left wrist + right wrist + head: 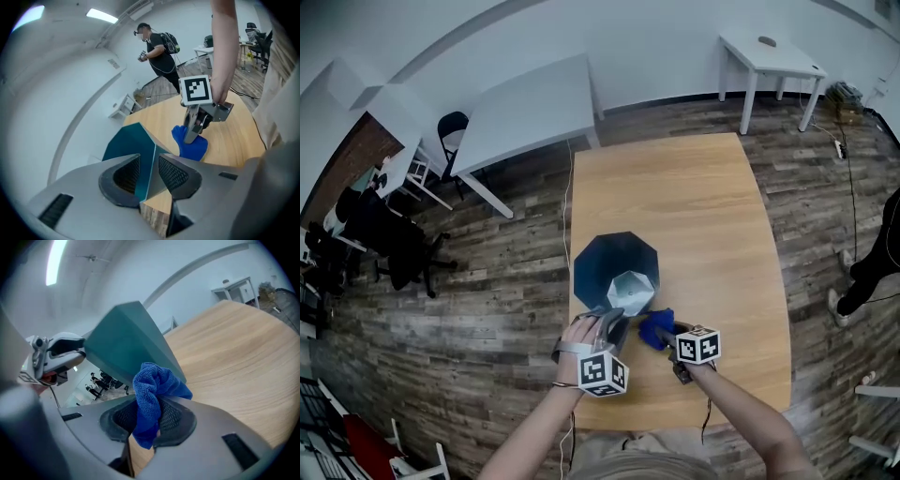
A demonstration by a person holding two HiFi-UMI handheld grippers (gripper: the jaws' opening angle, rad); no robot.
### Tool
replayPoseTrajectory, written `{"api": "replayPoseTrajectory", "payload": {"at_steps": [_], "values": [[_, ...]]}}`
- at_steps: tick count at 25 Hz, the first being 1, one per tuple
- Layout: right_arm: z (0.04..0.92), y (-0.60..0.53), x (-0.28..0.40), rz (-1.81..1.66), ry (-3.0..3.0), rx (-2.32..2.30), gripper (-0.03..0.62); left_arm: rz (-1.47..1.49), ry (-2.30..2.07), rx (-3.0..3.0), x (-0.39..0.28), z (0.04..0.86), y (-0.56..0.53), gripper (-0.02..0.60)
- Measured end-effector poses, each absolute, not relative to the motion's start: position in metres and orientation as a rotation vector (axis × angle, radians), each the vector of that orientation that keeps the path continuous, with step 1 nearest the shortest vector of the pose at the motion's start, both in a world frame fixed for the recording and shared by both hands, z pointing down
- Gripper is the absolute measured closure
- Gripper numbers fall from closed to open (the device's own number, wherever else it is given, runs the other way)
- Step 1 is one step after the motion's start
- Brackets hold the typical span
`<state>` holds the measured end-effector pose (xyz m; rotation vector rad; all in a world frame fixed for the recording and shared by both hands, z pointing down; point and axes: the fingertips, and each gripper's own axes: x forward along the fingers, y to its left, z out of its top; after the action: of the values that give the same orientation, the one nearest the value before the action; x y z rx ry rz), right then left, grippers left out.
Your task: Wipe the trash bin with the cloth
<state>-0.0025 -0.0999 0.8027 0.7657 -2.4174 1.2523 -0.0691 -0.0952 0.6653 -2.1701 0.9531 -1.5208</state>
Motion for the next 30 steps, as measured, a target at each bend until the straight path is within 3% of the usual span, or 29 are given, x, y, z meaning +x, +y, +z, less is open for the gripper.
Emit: {"api": "replayPoseTrajectory", "payload": {"at_steps": [6,12,20,30], "values": [[0.718,-0.085,0.05,0.887,-2.582,0.792,0.514,-1.219,1.237,-2.328,-0.073,0.618,-0.054,0.459],[0.672,-0.064,0.087,0.685,-2.631,0.858,0.514,-1.051,1.381,-2.518,-0.068,0.624,-0.002,0.459],[0.633,-0.038,0.094,0.478,-2.674,0.912,0.514,-0.83,1.637,-2.731,-0.09,0.635,0.028,0.459],[0.596,0.019,0.075,0.353,-2.689,1.011,0.514,-0.725,1.649,-2.882,-0.111,0.62,0.08,0.46]]}}
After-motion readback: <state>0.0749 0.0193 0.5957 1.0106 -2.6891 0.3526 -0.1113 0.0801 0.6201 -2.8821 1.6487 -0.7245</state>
